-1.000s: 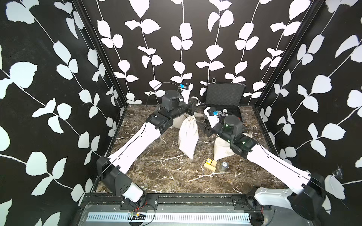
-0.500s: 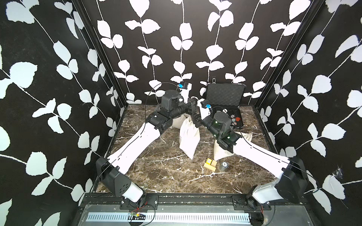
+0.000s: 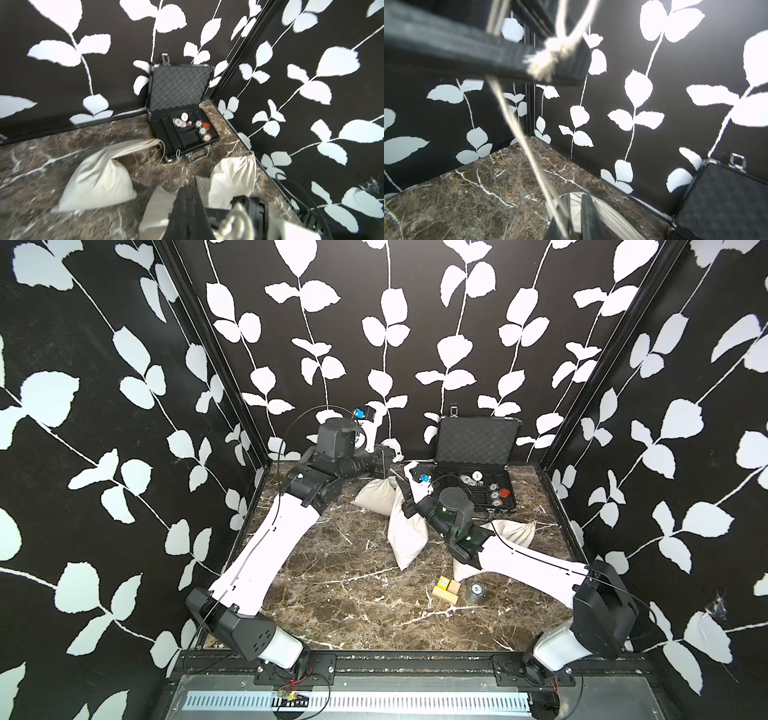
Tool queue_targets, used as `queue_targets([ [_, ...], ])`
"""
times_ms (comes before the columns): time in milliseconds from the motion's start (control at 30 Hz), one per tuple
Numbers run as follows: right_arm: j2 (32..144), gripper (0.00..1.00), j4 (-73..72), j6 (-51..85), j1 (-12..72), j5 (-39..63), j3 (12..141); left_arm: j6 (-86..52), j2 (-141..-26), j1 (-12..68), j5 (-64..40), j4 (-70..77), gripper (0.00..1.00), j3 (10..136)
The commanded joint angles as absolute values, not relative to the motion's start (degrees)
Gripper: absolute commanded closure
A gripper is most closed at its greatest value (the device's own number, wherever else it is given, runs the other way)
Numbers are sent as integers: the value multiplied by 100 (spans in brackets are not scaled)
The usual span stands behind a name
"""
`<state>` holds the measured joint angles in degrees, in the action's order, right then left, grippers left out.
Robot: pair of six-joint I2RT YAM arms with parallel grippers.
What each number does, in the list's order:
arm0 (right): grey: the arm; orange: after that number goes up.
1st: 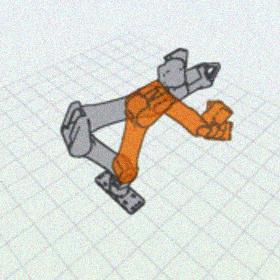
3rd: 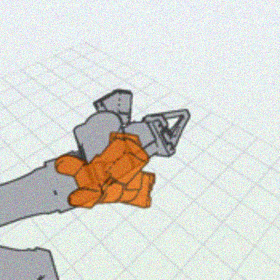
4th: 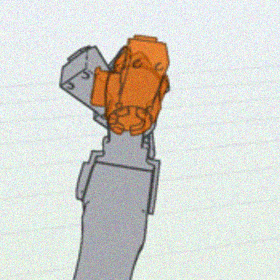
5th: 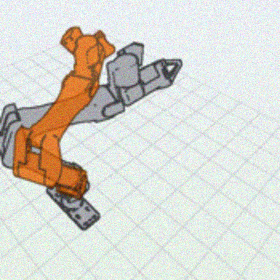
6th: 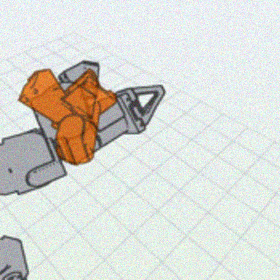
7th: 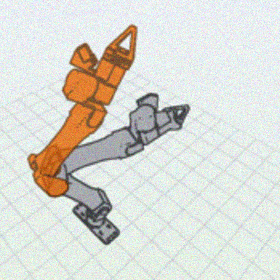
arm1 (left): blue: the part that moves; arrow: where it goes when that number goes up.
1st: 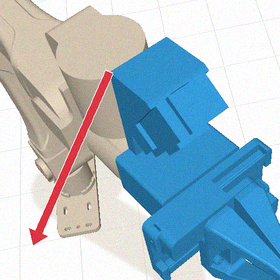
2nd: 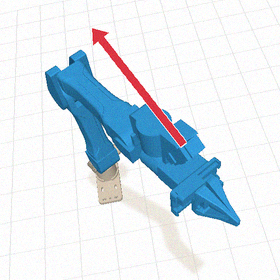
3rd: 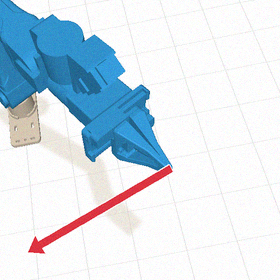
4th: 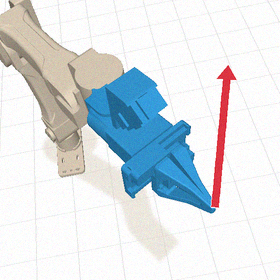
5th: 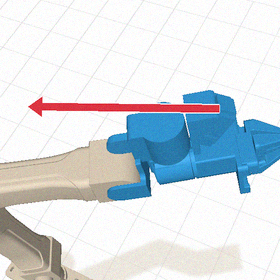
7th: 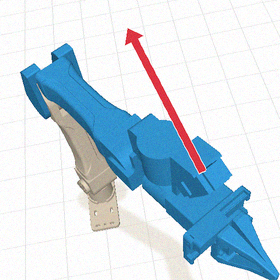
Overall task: Close the soil bag
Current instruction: Frap the soil bag at the center of the board.
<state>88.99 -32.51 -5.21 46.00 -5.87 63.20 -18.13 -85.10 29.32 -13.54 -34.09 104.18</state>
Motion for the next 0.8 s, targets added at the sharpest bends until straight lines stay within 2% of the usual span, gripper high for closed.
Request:
queue_targets([
  [0, 8945, 87, -948, -1070, 4181, -1716, 5868, -1547, -7616, 2325, -738, -2553, 100, 11654],
  [100, 8654, 86, -164, -1458, 4082, -1561, 6191, -1401, -7534, 2195, -485, -2810, 100, 11857],
  [200, 8528, 86, 16, -1555, 3856, -1330, 6129, -1325, -7341, 2075, -346, -2850, 100, 11676],
  [400, 9011, 81, 177, -1177, 3613, -1208, 5903, -1348, -6990, 1863, -369, -2720, 100, 11085],
  [567, 9567, 90, 288, -757, 3511, -1318, 6051, -1410, -6890, 1832, -424, -2714, 100, 10774],
  [667, 9739, 97, 351, -638, 3399, -1163, 6285, -1597, -6828, 1828, -808, -2587, 100, 10482],
  [767, 9868, 99, 439, -771, 3341, -925, 6601, -1831, -6776, 1831, -1264, -2488, 100, 10107],
])
